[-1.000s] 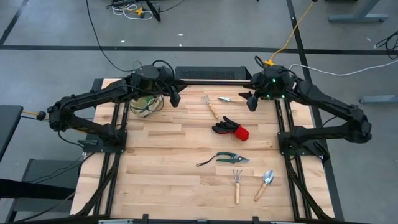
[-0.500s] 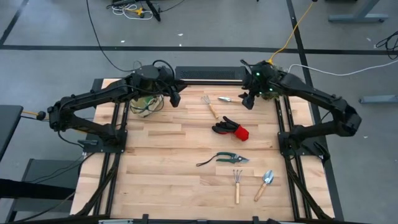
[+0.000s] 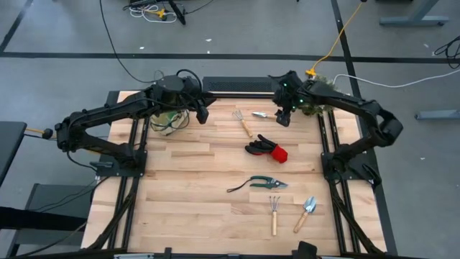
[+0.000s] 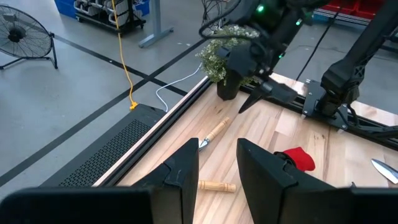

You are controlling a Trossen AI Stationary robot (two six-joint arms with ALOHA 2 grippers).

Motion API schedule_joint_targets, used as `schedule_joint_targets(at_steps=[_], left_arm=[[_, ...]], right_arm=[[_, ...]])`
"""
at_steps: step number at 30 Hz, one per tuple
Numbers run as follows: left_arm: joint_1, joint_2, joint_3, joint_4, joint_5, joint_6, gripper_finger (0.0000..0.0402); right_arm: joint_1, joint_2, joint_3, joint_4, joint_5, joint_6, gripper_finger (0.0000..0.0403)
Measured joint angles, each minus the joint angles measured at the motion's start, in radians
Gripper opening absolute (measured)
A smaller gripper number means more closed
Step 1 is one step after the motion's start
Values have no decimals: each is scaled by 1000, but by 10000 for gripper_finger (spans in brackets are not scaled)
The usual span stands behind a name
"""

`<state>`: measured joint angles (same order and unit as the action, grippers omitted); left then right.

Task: Pick & Place Garden tools in Gardening bag
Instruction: Put the top brown trowel into the gardening bag

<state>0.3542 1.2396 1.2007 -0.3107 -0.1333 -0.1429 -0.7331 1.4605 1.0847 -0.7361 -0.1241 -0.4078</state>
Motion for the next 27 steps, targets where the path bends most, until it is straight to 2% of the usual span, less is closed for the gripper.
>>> schedule_joint_targets(at_steps=[27], left_arm=[[0, 0, 0, 0, 0, -2, 115]], right_arm=[[-36, 199, 0, 10, 3, -154, 220]])
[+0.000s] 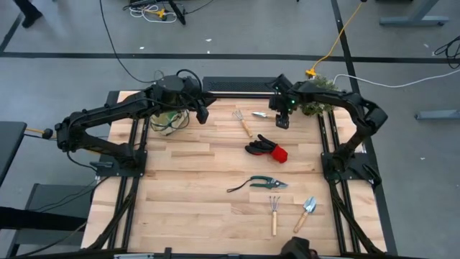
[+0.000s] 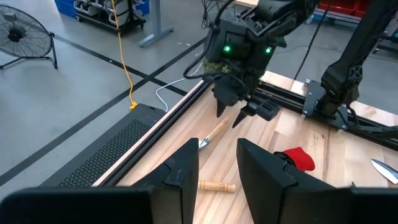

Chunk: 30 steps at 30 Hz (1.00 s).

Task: Pick & Place Garden tools in Gardening bag
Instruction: Put the top brown trowel into the gardening bag

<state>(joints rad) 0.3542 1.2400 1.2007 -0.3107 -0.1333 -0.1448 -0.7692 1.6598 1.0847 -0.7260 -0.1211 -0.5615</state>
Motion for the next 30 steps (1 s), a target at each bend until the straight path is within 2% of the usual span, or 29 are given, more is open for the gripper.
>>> schedule_joint_targets(at_steps=[19, 25, 30], left_arm=[[0, 1, 0, 0, 0, 0, 115], [0, 1, 0, 0, 0, 0, 115], [0, 1, 0, 0, 0, 0, 115]], right_arm=[[-17, 128, 0, 53, 19, -25, 220], [-32, 136, 0, 51, 62, -27, 220], [-59, 136, 0, 46, 55, -27, 220]])
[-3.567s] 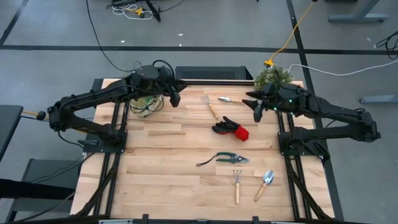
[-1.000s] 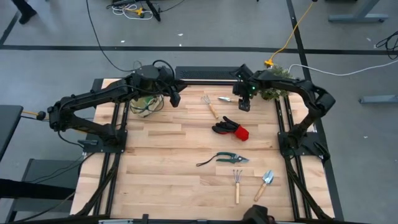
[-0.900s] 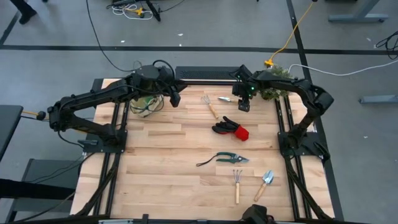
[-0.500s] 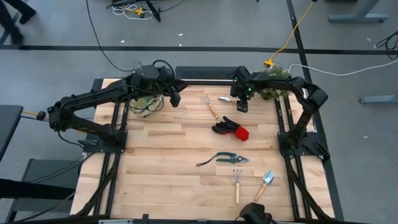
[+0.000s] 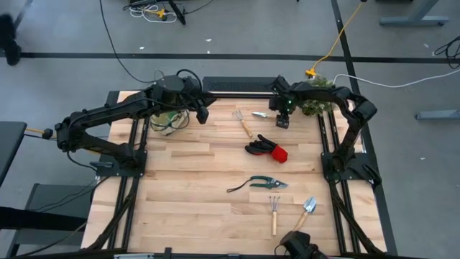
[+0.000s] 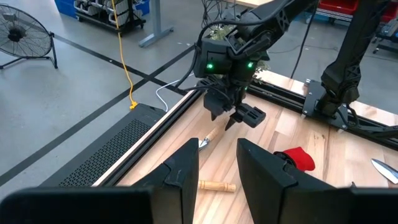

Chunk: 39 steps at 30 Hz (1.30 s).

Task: Pick & Place Garden tools in Gardening bag
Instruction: Put the top brown trowel into the gardening bag

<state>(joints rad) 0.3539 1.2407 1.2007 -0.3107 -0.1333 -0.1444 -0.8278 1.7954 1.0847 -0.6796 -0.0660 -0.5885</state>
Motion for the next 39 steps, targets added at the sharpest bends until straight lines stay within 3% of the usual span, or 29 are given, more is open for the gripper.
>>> schedule_joint_targets(at_steps=[39], left_arm=[[0, 0, 0, 0, 0, 1, 115]], right_arm=[[-19, 39, -1, -31, -13, -47, 213]])
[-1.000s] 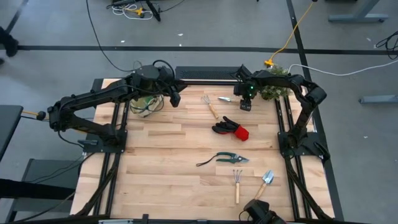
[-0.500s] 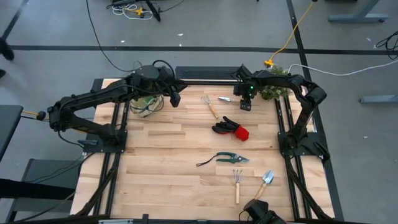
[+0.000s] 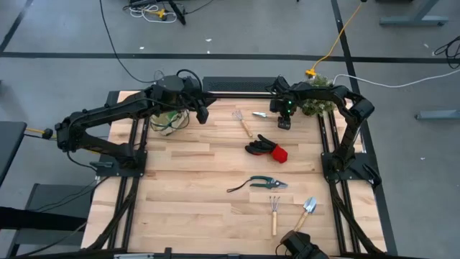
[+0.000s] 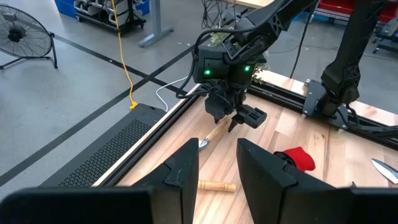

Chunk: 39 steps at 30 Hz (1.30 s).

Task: Pick & Place Garden tools in Gardening bag
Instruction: Put the top brown trowel into the gardening bag

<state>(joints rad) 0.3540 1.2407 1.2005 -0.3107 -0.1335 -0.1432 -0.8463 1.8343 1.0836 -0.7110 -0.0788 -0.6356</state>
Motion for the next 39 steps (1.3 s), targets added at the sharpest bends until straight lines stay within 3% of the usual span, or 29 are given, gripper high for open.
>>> schedule_joint_targets(at_steps=[16, 39], left_arm=[[0, 0, 0, 0, 0, -1, 115], [0, 0, 0, 1, 0, -2, 115]], right_arm=[[0, 1, 0, 40, -5, -11, 109], [0, 17, 4, 49, -45, -28, 107]])
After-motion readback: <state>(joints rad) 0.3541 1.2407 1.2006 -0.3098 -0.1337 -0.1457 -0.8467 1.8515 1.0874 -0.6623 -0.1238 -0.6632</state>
